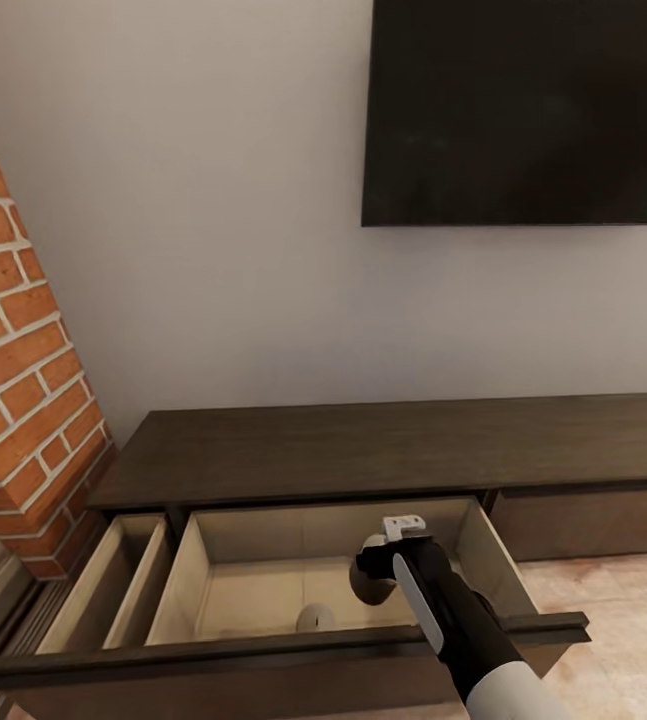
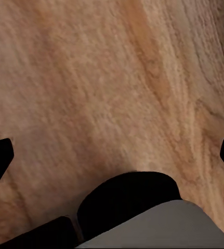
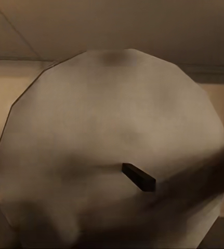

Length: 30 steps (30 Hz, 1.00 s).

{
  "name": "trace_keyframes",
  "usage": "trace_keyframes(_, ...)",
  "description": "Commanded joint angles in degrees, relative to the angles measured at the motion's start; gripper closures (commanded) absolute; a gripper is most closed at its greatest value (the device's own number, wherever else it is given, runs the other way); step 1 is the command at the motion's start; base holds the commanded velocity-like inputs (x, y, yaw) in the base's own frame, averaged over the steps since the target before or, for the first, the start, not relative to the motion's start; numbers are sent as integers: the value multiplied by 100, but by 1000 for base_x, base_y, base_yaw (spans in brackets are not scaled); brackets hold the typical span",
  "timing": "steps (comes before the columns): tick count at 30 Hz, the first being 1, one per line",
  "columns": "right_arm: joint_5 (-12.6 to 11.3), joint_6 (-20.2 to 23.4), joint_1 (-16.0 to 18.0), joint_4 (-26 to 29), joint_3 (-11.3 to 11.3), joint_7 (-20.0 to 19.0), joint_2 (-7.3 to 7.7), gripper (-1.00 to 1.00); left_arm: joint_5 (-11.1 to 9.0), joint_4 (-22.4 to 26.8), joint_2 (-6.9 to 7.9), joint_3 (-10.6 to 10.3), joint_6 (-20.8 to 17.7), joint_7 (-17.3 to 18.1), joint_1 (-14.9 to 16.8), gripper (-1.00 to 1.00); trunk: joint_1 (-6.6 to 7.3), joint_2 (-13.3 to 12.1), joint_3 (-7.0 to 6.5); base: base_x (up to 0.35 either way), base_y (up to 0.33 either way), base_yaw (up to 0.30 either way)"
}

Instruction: Place each of the two pumpkins and all three candles from the living room inside a cabinet in the living room (use any cabinet), then make sure every cabinet is closed, and position the cauldron so it is next to a table in the living room.

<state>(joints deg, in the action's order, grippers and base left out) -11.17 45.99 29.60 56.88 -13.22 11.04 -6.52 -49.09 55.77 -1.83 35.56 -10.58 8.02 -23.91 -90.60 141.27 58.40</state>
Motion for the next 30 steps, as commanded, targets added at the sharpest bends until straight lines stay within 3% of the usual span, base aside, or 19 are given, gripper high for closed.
trace_keyframes(1, -73, -17, 6, -39, -15, 60, 1, 100, -54, -40, -9, 21, 2, 49, -1, -100, -1, 2, 4, 147, 0, 0)
trace_keyframes(8, -60, -116, 19, -288, -64, 52, 20, 100, -48, -297, -13, 15, 493, 337, -4, -100, -1, 2, 4, 45, 0, 0)
trace_keyframes(16, 221, -737, 144, -1124, -335, 23, 24, 100, -57, -745, -5, 11, 583, 343, 21, -100, -1, 2, 4, 4, 0, 0)
trace_keyframes(30, 255, -796, 234, -1368, -357, -21, 33, 100, -64, -866, -2, 14, 742, 304, 42, -100, -1, 2, 4, 72, 0, 0)
